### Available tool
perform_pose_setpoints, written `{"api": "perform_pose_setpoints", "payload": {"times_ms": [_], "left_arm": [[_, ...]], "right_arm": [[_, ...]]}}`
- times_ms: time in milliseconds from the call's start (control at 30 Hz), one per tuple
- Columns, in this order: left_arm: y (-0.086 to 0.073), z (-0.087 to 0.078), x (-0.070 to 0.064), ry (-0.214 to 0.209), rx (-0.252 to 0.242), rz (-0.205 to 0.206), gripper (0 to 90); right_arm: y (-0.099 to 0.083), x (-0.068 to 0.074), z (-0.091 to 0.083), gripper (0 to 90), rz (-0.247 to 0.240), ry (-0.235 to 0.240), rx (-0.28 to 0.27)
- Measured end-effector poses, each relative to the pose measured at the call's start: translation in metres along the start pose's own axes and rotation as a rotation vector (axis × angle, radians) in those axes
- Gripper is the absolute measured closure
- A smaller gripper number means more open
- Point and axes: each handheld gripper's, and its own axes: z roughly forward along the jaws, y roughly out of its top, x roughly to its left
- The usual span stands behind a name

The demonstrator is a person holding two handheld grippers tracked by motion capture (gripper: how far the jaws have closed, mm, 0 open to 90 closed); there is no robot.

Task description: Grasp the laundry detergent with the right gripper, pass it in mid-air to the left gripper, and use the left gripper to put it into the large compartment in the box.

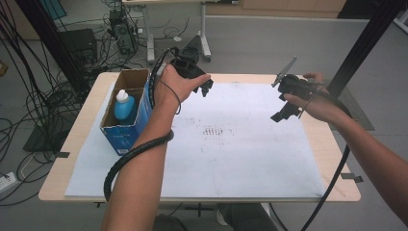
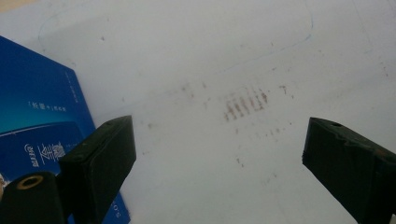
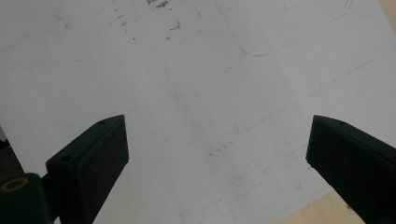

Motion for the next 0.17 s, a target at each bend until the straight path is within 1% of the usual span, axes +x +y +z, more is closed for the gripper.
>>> {"api": "perform_pose_setpoints", "payload": {"times_ms": [167], "left_arm": [[-0.0033, -0.0012, -0.0004, 0.004, -0.02, 0.006, 9.9]], "right_arm": [[-0.0005, 0.0025, 0.0032, 5.7, -0.005, 0.003, 0.009]]}}
